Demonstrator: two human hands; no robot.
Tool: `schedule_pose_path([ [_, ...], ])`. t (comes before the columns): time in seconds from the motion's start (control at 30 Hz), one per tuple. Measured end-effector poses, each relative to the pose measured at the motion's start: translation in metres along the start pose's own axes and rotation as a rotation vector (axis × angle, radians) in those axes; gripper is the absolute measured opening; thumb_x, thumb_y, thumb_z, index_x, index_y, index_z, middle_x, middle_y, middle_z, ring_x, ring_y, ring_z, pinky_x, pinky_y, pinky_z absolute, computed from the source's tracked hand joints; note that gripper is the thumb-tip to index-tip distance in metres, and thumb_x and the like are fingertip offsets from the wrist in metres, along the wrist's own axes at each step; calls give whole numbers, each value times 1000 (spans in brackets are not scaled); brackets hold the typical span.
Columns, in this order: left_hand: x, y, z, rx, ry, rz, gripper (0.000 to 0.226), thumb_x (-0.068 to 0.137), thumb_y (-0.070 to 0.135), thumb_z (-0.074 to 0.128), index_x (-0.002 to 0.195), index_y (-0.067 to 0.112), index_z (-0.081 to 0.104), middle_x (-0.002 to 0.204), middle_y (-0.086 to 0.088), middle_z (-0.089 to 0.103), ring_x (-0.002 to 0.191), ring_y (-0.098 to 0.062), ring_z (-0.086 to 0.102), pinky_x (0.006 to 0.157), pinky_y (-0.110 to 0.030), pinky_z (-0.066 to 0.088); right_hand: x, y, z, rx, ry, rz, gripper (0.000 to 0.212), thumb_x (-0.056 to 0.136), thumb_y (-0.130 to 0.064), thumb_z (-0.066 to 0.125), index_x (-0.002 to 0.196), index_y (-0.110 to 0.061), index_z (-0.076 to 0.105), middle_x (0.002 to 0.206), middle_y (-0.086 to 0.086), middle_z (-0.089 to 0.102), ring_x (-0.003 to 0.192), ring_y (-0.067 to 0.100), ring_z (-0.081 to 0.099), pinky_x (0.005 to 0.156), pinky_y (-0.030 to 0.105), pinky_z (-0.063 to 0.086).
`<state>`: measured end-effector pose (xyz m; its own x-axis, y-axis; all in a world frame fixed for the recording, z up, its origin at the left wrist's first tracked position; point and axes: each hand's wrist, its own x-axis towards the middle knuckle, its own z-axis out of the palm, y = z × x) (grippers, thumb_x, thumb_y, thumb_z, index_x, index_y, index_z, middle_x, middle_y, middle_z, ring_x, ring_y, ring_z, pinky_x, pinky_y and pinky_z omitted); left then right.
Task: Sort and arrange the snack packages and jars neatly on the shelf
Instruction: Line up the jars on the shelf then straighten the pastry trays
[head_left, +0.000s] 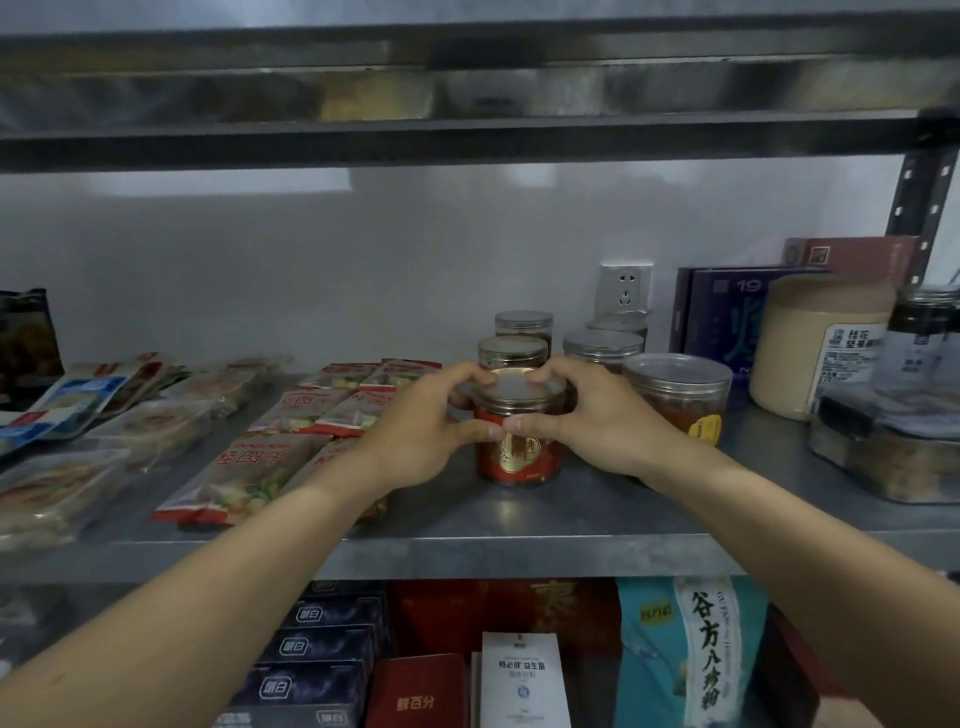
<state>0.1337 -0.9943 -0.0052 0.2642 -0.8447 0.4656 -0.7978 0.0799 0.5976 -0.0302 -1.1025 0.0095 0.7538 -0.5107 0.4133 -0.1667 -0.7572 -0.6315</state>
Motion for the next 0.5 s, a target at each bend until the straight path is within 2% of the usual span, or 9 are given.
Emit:
schedule_pose_path([
  [0.17, -1, -2, 1, -22, 1, 10, 42, 79, 23, 75, 116, 28, 57, 116, 8, 60, 109, -14, 57, 92, -43, 52, 0, 1, 0, -5, 2, -12, 44, 75, -40, 78, 111, -21, 61, 97, -21, 57, 92, -2, 55, 84, 20, 48],
  [0.3, 2, -3, -4, -25, -60, -5, 45, 79, 24, 75, 120, 26, 58, 115, 8, 61, 108, -12, 58, 92, -42, 52, 7, 1, -6, -44, -51, 41, 51, 72, -48, 78, 114, -25, 62, 115, -9, 63, 108, 10, 58, 92, 33, 52],
  [0.37, 6, -2, -13, -46, -103, -24, 44, 78, 30, 75, 119, 32, 59, 117, 4, 63, 107, -13, 61, 93, -41, 52, 15, -5, -14, -85, -72, 58, 57, 73, -56, 74, 120, -26, 62, 123, -8, 61, 115, 13, 57, 92, 29, 48],
  [0.43, 14, 2, -27, -50, -101, -63, 40, 79, 32, 74, 113, 43, 58, 119, -3, 63, 106, -14, 62, 95, -38, 51, 27, -15, -29, -138, -55, 48, 62, 79, -55, 68, 132, -24, 57, 133, -6, 56, 122, 14, 51, 91, 24, 39],
  [0.5, 24, 4, -43, -28, -53, -91, 38, 80, 29, 73, 112, 42, 57, 119, -6, 61, 105, -17, 62, 93, -38, 53, 43, -24, -44, -183, -35, 32, 61, 82, -52, 67, 134, -23, 55, 137, -1, 54, 120, 14, 51, 90, 25, 38],
])
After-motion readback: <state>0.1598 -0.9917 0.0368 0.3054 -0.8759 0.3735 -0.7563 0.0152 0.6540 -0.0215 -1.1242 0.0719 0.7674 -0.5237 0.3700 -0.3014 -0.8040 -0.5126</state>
